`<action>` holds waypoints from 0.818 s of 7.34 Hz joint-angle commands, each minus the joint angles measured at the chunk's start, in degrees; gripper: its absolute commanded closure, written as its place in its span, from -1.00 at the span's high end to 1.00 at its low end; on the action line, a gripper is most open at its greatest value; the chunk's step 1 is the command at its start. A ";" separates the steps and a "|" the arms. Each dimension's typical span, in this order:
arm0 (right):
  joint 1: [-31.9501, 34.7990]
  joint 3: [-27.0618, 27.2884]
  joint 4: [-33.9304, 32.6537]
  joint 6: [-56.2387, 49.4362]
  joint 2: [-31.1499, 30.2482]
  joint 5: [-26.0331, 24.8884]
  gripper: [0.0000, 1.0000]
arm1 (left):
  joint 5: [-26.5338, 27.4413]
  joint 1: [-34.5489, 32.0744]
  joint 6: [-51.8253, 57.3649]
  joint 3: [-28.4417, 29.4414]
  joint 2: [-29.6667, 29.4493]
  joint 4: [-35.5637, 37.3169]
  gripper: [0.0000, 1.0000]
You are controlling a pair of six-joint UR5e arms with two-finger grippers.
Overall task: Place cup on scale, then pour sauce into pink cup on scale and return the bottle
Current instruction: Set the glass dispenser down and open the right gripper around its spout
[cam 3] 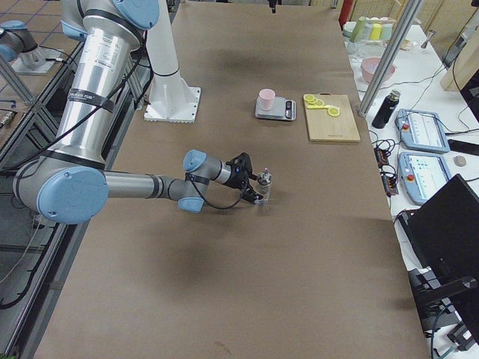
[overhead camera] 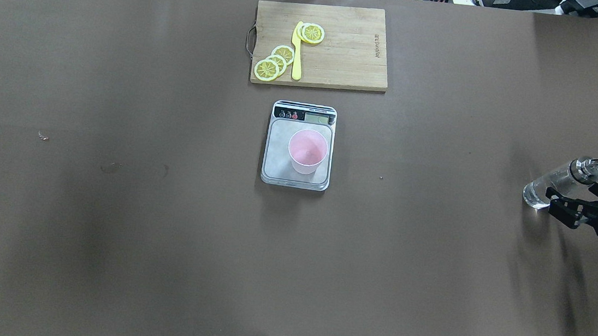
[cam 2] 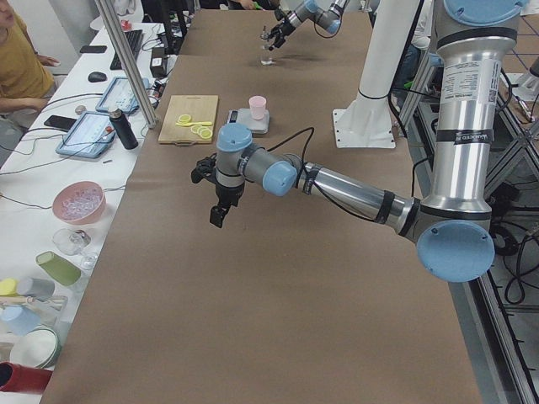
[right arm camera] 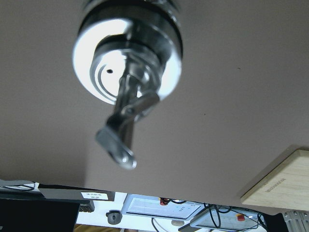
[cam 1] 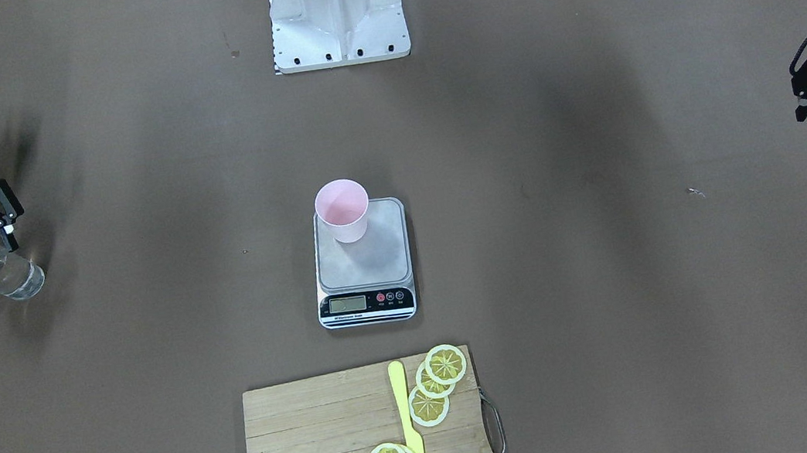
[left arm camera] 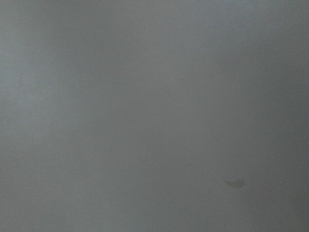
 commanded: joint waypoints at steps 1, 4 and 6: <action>0.06 1.12 -0.08 0.01 -0.72 2.54 0.99 | 0.02 -0.03 0.00 0.08 0.00 0.00 0.95; 0.49 2.27 -0.43 0.01 -2.30 5.72 0.99 | 0.02 -0.03 0.00 0.08 0.00 0.00 0.95; 3.99 2.97 -0.43 -0.07 -3.44 10.35 0.99 | 0.02 -0.03 0.00 0.08 0.00 0.09 0.95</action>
